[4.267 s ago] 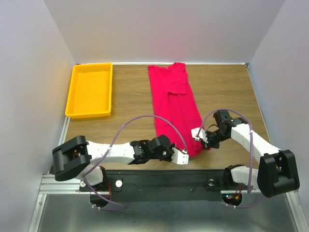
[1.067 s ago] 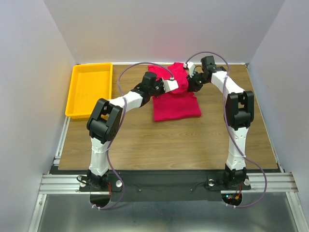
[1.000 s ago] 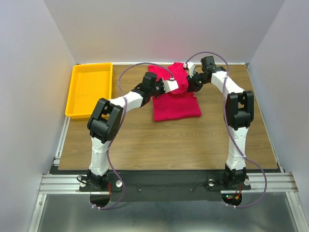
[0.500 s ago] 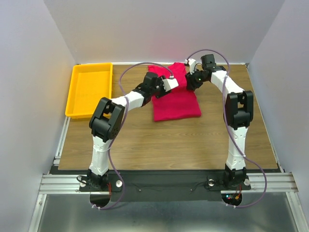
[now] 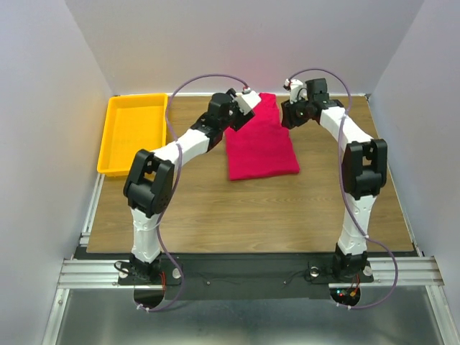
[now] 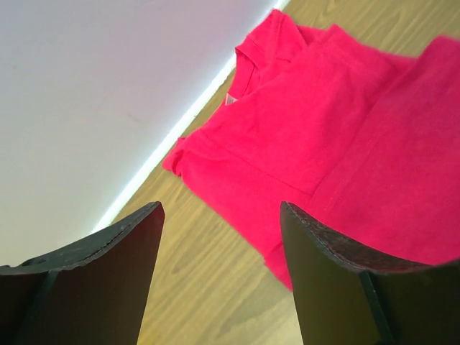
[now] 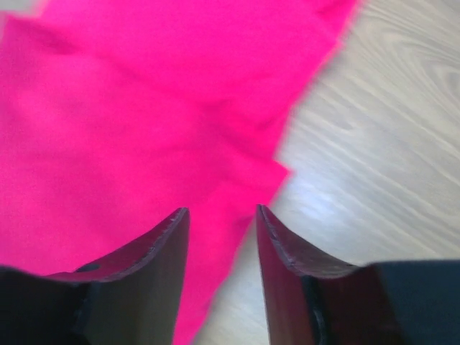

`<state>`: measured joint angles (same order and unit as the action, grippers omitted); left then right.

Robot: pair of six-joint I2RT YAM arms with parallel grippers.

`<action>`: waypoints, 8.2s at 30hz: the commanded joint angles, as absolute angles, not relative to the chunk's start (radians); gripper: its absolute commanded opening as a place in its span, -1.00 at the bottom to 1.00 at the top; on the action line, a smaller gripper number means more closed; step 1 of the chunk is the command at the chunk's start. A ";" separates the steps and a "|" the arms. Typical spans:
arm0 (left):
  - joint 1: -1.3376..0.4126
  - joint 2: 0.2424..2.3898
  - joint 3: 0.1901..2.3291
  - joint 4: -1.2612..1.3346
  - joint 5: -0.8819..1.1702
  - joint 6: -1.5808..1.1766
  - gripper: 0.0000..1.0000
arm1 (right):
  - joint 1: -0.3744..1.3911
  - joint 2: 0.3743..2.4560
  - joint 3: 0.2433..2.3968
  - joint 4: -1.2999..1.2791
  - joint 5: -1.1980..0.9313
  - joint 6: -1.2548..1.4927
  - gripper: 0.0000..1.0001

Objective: Fold and stack the t-shirts
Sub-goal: Fold the tshirt

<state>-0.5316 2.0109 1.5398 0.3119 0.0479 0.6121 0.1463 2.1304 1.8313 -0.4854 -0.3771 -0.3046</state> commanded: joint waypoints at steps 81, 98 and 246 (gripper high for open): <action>-0.499 1.563 0.727 0.399 0.390 -0.552 0.50 | -0.107 1.842 1.184 -0.508 -0.856 -0.213 0.25; -0.512 1.805 0.865 0.385 0.368 -0.638 0.23 | -0.097 1.974 1.204 -0.468 -0.899 -0.137 0.09; -1.103 1.206 0.930 -0.212 0.029 0.244 -1.00 | -0.006 1.448 1.314 -1.123 -0.923 -1.358 -0.99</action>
